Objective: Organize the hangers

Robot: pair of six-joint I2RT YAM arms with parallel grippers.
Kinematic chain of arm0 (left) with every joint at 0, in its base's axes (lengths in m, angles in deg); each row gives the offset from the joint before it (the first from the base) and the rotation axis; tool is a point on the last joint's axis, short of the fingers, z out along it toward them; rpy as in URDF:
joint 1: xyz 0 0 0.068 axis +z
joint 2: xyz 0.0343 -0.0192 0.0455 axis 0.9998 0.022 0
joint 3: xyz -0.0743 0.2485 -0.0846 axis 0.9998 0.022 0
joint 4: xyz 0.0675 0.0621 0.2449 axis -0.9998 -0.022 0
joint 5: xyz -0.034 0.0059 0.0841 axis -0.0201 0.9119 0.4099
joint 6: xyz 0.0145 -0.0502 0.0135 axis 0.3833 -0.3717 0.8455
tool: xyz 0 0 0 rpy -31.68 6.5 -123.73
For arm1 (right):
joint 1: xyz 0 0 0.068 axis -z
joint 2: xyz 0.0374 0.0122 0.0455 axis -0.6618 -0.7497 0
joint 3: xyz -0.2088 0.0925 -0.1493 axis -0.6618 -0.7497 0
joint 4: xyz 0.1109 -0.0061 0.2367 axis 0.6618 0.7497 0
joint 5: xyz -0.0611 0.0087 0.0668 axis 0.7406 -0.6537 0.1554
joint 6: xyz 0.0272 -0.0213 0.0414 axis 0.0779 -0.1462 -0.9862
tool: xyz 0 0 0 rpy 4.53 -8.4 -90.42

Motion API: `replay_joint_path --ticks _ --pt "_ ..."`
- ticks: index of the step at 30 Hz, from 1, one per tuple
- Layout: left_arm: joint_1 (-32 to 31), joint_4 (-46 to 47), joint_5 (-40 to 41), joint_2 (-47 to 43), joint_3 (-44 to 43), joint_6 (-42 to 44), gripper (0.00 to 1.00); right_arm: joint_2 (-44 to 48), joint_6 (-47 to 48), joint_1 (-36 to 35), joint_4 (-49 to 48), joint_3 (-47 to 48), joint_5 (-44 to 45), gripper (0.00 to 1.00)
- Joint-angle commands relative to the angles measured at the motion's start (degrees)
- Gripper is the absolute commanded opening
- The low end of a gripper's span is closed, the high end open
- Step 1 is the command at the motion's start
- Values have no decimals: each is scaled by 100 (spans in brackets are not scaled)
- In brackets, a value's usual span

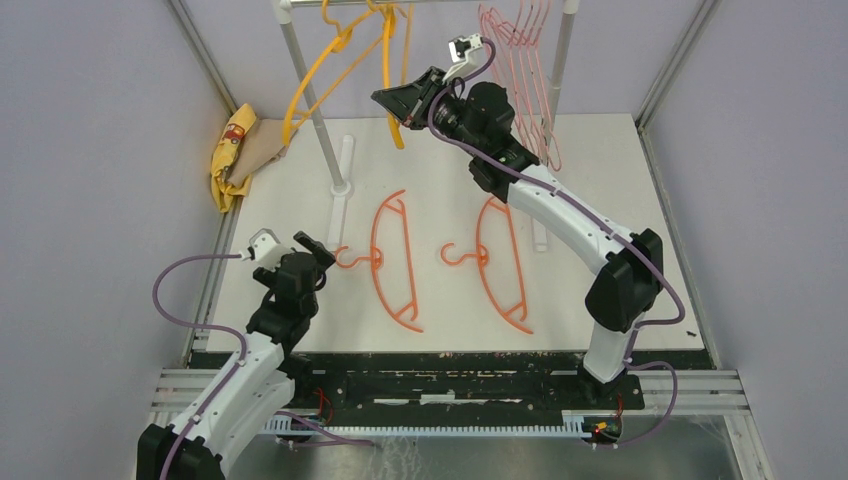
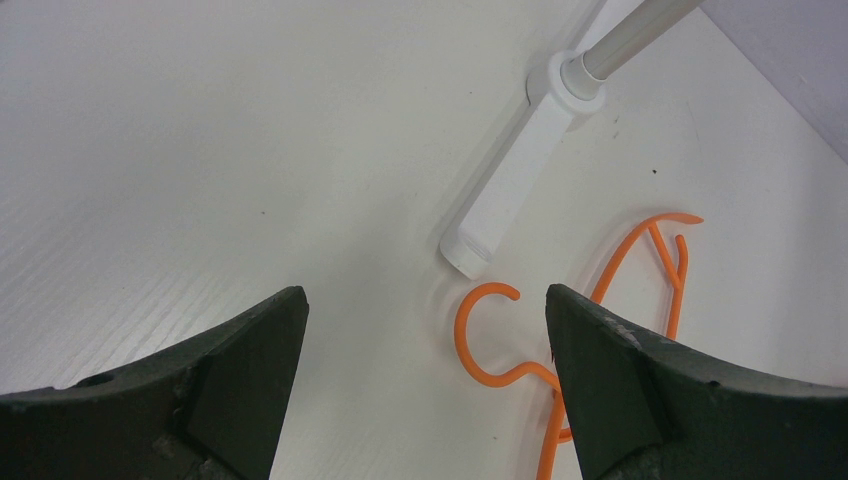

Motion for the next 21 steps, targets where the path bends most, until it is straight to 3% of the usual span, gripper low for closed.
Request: replay_joint_path --ticks 1,10,21 --pt "33 290 197 3 -97 212 95 -146 -129 4 -238 329 -42 1" --pt "33 318 206 30 -68 214 95 -373 -154 -58 18 496 -140 1" --pt "34 302 238 34 -63 202 95 -1053 158 -393 978 1540 -282 1"
